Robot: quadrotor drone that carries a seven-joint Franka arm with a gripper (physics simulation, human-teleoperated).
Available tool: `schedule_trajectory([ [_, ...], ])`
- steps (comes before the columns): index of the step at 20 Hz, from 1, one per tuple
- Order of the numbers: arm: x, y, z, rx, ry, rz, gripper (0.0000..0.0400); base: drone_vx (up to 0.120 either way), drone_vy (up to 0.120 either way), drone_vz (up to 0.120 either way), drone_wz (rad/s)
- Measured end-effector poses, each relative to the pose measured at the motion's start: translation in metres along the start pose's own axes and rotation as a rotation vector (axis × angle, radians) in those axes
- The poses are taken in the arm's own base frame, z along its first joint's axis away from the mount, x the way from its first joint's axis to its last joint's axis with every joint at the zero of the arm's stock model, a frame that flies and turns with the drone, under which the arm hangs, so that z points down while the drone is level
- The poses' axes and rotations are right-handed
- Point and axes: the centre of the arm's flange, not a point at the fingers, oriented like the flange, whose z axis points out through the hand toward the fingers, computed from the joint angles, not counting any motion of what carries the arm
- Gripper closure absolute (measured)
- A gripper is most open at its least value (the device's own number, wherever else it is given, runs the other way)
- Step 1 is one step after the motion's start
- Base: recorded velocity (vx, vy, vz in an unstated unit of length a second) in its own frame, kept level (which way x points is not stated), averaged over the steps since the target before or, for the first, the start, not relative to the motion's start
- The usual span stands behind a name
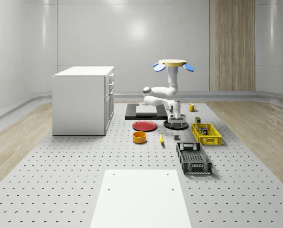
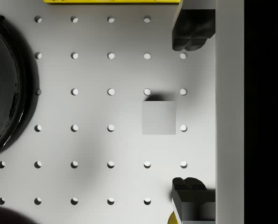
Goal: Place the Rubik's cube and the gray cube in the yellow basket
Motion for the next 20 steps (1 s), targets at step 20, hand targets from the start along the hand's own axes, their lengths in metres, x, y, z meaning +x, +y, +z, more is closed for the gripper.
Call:
schedule_trajectory([
  [20, 0.0, 0.0, 0.0012, 0.0, 0.0, 0.0, 0.0, 0.0, -0.006, -0.086, 0.0],
])
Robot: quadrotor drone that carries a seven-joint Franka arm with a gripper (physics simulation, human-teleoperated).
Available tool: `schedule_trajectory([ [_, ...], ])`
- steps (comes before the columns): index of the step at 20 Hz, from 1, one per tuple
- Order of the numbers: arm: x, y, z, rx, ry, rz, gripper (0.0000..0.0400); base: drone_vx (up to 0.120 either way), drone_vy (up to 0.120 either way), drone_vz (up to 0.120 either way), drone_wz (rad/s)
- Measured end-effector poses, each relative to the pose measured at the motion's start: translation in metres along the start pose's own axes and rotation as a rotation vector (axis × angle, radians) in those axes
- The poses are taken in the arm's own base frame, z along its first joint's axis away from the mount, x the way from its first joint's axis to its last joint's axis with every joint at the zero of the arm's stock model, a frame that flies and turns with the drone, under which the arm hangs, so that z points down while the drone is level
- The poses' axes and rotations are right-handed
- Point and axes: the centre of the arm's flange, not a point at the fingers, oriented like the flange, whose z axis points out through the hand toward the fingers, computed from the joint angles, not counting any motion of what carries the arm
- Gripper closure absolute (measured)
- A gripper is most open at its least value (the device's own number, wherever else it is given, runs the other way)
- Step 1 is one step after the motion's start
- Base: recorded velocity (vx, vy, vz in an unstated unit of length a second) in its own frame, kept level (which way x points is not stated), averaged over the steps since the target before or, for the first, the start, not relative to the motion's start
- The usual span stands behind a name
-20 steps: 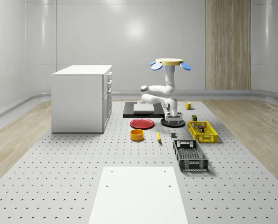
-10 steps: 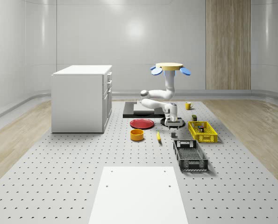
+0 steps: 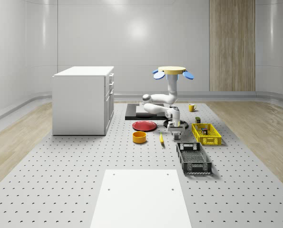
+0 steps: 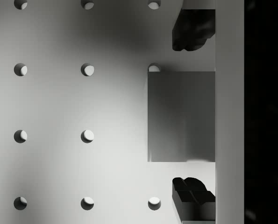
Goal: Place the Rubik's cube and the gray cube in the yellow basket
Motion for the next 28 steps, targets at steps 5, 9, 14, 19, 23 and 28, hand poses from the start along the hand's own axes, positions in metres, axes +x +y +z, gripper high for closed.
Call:
schedule_trajectory([
  [5, 0.004, -0.004, 0.005, 0.0, 0.0, 0.0, 0.0, 0.0, 0.0, 0.0, 0.0],
  [9, 0.007, -0.006, 0.009, 0.0, 0.0, 0.0, 0.0, 0.0, 0.0, 0.0, 0.0],
  [14, 0.008, -0.008, 0.019, 0.0, 0.0, 0.0, 0.0, 0.0, 0.0, 0.0, 0.0],
  [19, 0.008, -0.008, 0.023, 0.0, 0.0, 0.0, 0.0066, 0.0, 0.0, 0.0, 0.0],
  [23, 0.008, -0.008, 0.024, 0.0, 0.0, 0.0, 0.0119, 0.0, 0.0, 0.0, 0.0],
  [28, 0.008, -0.008, 0.025, 0.0, 0.0, 0.0, 0.0141, 0.0, 0.0, 0.0, 0.0],
])
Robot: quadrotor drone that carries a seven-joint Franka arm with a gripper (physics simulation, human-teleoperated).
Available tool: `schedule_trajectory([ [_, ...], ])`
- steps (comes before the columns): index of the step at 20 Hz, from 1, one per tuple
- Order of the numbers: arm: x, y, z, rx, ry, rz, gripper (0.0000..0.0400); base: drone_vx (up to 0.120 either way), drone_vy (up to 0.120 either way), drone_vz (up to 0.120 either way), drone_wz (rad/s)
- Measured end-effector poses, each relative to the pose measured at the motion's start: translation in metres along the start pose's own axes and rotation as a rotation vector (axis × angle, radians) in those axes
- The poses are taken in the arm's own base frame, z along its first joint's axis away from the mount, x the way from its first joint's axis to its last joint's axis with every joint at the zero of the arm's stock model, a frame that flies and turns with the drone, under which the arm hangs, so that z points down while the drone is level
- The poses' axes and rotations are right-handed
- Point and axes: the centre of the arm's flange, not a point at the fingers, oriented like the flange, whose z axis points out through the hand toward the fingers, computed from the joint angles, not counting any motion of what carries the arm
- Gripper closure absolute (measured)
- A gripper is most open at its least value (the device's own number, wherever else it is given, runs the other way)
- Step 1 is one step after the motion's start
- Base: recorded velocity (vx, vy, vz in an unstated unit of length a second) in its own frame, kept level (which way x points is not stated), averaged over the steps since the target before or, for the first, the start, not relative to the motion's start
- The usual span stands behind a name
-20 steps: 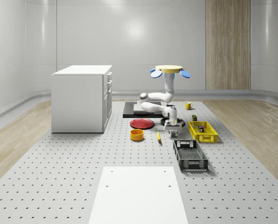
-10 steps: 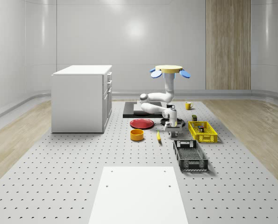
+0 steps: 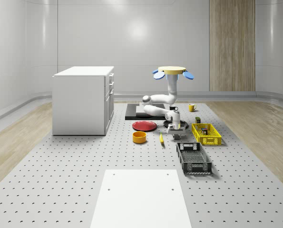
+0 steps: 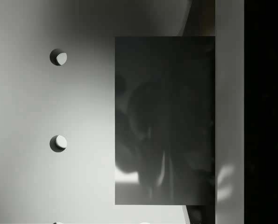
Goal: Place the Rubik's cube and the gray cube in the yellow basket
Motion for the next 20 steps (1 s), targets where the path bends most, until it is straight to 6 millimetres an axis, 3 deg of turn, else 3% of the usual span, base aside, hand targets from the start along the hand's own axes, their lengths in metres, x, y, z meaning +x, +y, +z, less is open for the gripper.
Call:
schedule_trajectory([
  [9, 0.0, 0.0, -0.012, 0.0, 0.0, 0.0, 0.0149, 0.0, 0.0, 0.0, 0.0],
  [17, 0.0, 0.0, -0.04, 0.0, 0.0, 0.0, 0.015, 0.0, 0.0, 0.12, 0.0],
  [20, 0.0, 0.0, -0.045, 0.0, 0.0, 0.0, 0.015, 0.093, 0.0, 0.093, 0.0],
])
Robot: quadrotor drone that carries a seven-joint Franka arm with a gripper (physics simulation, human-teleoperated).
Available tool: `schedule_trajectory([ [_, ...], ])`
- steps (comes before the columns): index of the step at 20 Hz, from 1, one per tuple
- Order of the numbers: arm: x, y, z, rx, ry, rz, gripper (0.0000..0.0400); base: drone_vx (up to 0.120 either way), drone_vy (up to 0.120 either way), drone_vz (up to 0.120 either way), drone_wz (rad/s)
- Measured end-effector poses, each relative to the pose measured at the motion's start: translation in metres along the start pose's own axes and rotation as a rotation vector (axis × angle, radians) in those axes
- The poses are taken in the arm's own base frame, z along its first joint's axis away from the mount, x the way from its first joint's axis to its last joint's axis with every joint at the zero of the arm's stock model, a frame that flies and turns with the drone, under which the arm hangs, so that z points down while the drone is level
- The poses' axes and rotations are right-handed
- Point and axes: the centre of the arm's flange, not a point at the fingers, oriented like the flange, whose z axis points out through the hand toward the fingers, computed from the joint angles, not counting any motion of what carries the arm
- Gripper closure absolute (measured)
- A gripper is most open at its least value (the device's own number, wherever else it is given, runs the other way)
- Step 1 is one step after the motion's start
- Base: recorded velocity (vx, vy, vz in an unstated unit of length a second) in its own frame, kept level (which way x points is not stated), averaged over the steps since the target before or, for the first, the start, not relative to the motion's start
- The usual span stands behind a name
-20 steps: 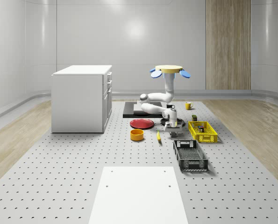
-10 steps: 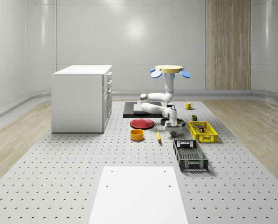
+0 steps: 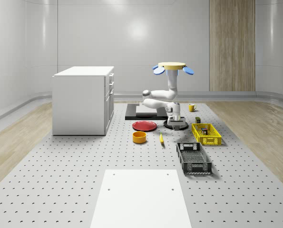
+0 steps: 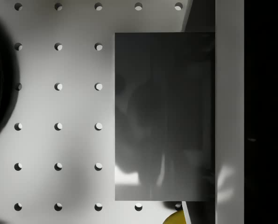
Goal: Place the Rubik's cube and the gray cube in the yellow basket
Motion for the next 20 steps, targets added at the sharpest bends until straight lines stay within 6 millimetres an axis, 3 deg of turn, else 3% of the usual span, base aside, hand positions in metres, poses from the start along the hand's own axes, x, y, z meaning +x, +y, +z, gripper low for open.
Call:
schedule_trajectory([
  [5, 0.0, 0.0, -0.0034, 0.0, 0.0, 0.0, 0.015, 0.12, 0.112, 0.0, 0.0],
  [7, 0.0, 0.0, -0.004, 0.0, 0.0, 0.0, 0.015, 0.08, 0.0, 0.0, 0.0],
  [10, 0.0, 0.0, -0.0045, 0.0, 0.0, 0.0, 0.015, 0.0, 0.013, 0.0, 0.0],
  [16, 0.0, 0.0, -0.0049, 0.0, 0.0, 0.0, 0.015, 0.0, 0.12, 0.0, 0.0],
  [20, 0.0, 0.0, -0.005, 0.0, 0.0, 0.0, 0.015, 0.0, 0.12, 0.11, 0.0],
])
